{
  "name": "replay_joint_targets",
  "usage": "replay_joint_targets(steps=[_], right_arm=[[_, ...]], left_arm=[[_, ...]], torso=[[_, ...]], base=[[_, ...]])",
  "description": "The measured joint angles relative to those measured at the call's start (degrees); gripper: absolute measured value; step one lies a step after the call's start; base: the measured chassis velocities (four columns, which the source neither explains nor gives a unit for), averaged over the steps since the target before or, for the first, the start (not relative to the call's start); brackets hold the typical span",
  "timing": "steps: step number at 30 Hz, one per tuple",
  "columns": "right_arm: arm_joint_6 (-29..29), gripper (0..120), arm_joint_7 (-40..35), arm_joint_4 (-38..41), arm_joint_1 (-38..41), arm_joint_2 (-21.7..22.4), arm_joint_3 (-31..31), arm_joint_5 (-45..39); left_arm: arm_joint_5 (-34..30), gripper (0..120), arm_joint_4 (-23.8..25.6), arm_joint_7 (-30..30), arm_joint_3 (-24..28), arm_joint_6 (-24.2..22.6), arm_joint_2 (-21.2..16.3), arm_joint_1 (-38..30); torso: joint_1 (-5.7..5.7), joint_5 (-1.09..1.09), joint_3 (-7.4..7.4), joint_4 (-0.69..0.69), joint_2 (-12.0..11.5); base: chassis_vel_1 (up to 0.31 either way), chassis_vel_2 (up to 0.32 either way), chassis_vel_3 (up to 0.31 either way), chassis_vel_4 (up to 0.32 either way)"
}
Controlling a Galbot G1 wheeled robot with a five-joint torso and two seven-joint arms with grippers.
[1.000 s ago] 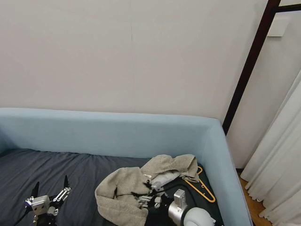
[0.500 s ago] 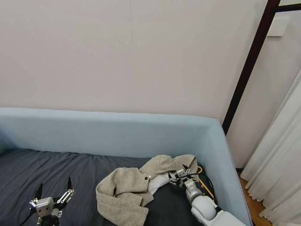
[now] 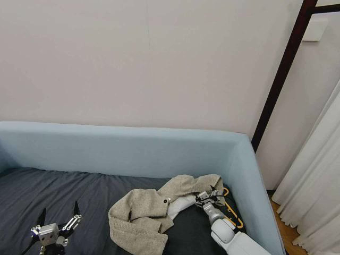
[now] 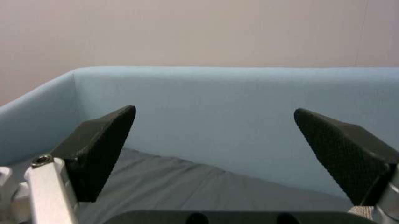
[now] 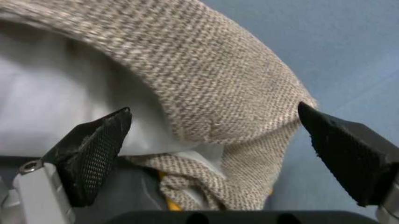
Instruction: Pick up the clothes from the sofa and hang them on the clothes hanger.
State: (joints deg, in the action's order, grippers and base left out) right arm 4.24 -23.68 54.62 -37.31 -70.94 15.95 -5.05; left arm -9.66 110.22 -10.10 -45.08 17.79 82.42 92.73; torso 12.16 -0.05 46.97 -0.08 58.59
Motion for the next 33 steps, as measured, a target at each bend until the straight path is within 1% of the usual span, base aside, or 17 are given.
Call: replay_joint_targets(steps=[5,8,9,11,13,14,16,18,19,20,24,25,26,28,29,30,33], right_arm=[[-2.4,100,-2.91,-3.61,0.58,-3.13,-1.05,0.19],[-4.38,100,-4.37,-6.13,1.0,-5.87,-2.26,-0.29],[-4.38,100,-4.37,-6.13,1.0,-5.87,-2.26,-0.29],[-5.41,100,-5.81,-7.79,1.37,-8.18,-3.82,-0.58],[-5.63,91,-7.35,-8.87,1.58,-9.48,-5.0,-0.16],[-5.63,91,-7.35,-8.87,1.58,-9.48,-5.0,-0.16],[-4.43,84,-8.63,-8.82,1.52,-9.53,-5.23,0.26],[-2.68,77,-9.53,-7.71,1.03,-8.84,-5.03,0.26],[-1.4,71,-10.06,-6.69,0.6,-8.11,-4.67,0.07],[-1.4,71,-10.06,-6.69,0.6,-8.11,-4.67,0.07],[0.26,53,-11.26,-3.94,-0.37,-6.0,-4.1,0.46],[0.26,53,-11.26,-3.94,-0.37,-6.0,-4.1,0.46],[-0.01,47,-11.39,-3.44,-0.43,-5.65,-4.35,0.97],[-1.71,38,-11.31,-2.55,-0.42,-5.0,-5.07,2.0],[-2.79,34,-11.07,-2.26,-0.34,-4.77,-5.49,2.54],[-2.79,34,-11.07,-2.26,-0.34,-4.77,-5.49,2.54],[-6.65,21,-9.01,-1.87,0.12,-4.21,-6.94,5.03]], left_arm=[[0.3,100,0.24,-0.07,0.17,0.0,0.16,0.08],[0.4,100,0.59,-0.12,0.17,-0.01,0.27,0.37],[0.4,100,0.59,-0.12,0.17,-0.01,0.27,0.37],[0.45,100,0.81,-0.24,0.17,0.0,0.31,0.64],[0.47,100,1.05,-0.4,0.14,0.04,0.3,0.91],[0.47,100,1.05,-0.4,0.14,0.04,0.3,0.91],[0.47,100,1.3,-0.51,0.03,0.11,0.23,1.14],[0.45,100,1.4,-0.55,-0.1,0.26,0.09,1.31],[0.43,100,1.44,-0.58,-0.18,0.34,0.03,1.38],[0.43,100,1.44,-0.58,-0.18,0.34,0.03,1.38],[0.43,100,1.51,-0.6,0.06,0.56,0.11,1.42],[0.43,100,1.51,-0.6,0.06,0.56,0.11,1.42],[0.48,100,1.53,-0.61,0.25,0.6,0.21,1.43],[0.66,100,1.53,-0.62,0.58,0.68,0.31,1.42],[0.73,100,1.53,-0.62,0.69,0.7,0.35,1.4],[0.73,100,1.53,-0.62,0.69,0.7,0.35,1.4],[0.88,100,1.52,-0.65,0.99,0.77,0.49,1.29]], torso=[[0.0,0.0,0.0,0.01,0.0],[0.0,0.0,0.0,0.01,0.0],[0.0,0.0,0.0,0.01,0.0],[0.0,0.01,0.0,0.02,0.0],[0.0,0.0,-0.01,0.03,0.0],[0.0,0.0,-0.01,0.03,0.0],[0.0,0.0,0.0,0.02,0.0],[0.0,0.0,-0.01,0.0,0.0],[0.0,0.0,-0.01,0.0,0.0],[0.0,0.0,-0.01,0.0,0.0],[0.0,0.01,-0.01,0.0,0.01],[0.0,0.01,-0.01,0.0,0.01],[0.0,0.01,-0.01,0.0,0.01],[0.0,0.01,-0.01,0.01,0.01],[0.0,0.01,-0.01,0.0,0.01],[0.0,0.01,-0.01,0.0,0.01],[0.0,0.01,-0.01,0.01,0.01]], base=[[0.0,0.0,0.0,0.0],[0.0,0.0,0.0,0.0],[0.0,0.0,0.0,0.0],[0.0,0.0,0.0,0.0],[0.0,0.0,0.0,0.0],[0.0,0.0,0.0,0.0],[0.0,0.0,0.0,0.0],[0.0,0.0,0.0,0.0],[0.0,0.0,0.0,0.0],[0.0,0.0,0.0,0.0],[0.0,0.0,0.0,0.0],[0.0,0.0,0.0,0.0],[0.0,0.0,0.0,0.0],[0.0,0.0,0.0,0.0],[0.0,0.0,0.0,0.0],[0.0,0.0,0.0,0.0],[0.0,0.0,0.0,0.0]])
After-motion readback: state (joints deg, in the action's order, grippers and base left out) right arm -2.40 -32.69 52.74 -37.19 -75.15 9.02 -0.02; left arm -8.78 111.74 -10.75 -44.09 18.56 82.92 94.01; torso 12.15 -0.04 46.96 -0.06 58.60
